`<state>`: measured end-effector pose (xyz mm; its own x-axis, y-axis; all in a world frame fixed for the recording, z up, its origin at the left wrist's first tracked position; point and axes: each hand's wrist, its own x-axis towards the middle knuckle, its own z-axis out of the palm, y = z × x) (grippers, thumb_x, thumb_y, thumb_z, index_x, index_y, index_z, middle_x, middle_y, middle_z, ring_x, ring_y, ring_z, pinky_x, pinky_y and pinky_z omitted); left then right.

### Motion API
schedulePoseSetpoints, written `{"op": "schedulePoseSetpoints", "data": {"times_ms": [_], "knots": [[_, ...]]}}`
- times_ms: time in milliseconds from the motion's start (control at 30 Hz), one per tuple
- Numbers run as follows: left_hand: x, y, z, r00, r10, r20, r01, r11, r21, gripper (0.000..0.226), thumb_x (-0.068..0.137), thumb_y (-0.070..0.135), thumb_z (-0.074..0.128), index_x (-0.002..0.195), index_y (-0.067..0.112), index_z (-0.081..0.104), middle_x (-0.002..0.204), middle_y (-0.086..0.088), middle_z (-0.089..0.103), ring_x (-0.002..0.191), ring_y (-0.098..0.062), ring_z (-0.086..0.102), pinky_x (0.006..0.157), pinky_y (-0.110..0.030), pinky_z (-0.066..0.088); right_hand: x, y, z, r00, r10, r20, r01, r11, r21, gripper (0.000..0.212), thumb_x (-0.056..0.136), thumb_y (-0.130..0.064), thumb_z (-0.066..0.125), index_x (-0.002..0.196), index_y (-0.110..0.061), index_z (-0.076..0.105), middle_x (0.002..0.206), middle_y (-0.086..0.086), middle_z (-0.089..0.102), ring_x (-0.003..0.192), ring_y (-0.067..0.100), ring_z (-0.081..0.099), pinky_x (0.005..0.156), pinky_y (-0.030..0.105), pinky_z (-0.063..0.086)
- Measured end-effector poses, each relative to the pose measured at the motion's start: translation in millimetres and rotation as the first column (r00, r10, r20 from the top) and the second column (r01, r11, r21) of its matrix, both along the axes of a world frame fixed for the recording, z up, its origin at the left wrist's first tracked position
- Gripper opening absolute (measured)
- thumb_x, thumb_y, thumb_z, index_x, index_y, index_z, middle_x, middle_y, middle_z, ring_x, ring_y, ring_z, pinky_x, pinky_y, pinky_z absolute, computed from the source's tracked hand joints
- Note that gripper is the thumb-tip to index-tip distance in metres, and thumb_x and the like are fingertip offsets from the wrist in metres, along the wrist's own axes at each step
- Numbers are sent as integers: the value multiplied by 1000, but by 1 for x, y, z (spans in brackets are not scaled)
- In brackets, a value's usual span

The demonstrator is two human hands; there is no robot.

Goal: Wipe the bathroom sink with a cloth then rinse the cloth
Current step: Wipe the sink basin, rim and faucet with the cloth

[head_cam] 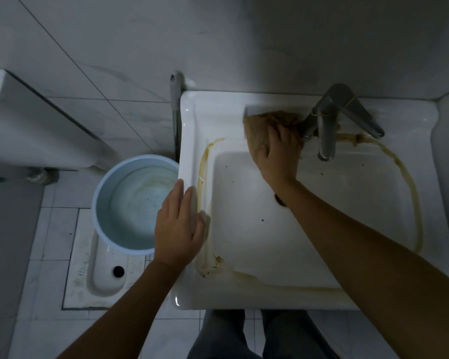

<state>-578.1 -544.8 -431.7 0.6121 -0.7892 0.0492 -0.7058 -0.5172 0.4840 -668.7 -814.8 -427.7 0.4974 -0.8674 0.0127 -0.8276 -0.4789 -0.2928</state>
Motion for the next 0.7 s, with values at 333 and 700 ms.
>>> {"op": "schedulePoseSetpoints", "data": {"times_ms": [333, 700], "knots": [[-1, -1, 6, 999, -13, 35, 13, 1000, 27, 60, 95, 31, 57, 147, 4, 47, 159, -19, 38, 138, -35, 45, 111, -44, 40, 22, 56, -5, 967, 51, 250, -75, 993, 87, 54, 90, -14, 53, 144, -16, 50, 151, 7, 46, 138, 30, 38, 118, 46, 24], [0, -1, 2, 999, -4, 48, 2, 999, 42, 60, 97, 36, 50, 151, 12, 40, 162, -14, 34, 142, -30, 40, 115, -39, 34, 48, 62, -5, 851, 480, 215, -491, 871, -3, 45, 89, -20, 53, 134, -18, 59, 137, 2, 56, 125, 27, 48, 107, 46, 36]]}}
